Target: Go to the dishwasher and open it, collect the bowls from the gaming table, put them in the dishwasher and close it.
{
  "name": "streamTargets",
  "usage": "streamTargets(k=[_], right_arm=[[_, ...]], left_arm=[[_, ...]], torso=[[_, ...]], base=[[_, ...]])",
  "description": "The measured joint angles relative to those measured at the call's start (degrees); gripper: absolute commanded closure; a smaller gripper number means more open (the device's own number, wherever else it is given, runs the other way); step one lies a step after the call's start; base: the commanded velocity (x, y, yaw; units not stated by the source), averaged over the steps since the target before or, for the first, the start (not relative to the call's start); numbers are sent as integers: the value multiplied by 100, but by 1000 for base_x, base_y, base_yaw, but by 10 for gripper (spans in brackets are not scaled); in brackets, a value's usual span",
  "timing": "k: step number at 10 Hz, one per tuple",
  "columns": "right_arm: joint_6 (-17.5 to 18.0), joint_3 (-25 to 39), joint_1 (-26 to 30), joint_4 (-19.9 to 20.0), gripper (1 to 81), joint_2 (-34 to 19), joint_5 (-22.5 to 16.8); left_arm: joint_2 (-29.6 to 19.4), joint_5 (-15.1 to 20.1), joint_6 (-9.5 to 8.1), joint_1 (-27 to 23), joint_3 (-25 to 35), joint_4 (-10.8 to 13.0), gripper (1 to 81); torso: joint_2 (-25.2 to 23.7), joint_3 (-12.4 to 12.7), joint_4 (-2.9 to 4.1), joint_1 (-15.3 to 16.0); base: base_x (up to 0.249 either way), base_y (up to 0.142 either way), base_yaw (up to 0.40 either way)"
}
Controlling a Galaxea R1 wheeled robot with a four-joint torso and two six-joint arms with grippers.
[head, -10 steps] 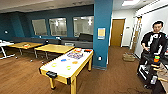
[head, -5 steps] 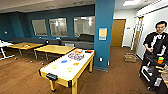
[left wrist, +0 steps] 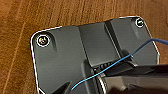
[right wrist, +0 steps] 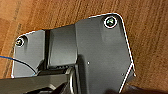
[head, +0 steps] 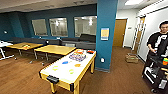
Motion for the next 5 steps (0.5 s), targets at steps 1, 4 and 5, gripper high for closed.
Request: streamTargets(k=[1, 4, 5], right_arm=[[0, 0, 6, 0, 10, 0, 9], [0, 0, -13, 0, 10, 0, 0], [0, 0, 0, 0, 10, 0, 6]], left_arm=[[-2, -5, 0, -9, -1, 0, 10], [0, 0, 0, 11, 0, 0, 10], [0, -2, 0, -5, 0, 0, 10]], torso=[[2, 0, 0, 2], [0, 0, 0, 2], [0, 0, 0, 2]], base=[[92, 93, 0], [83, 97, 0], [75, 103, 0]])
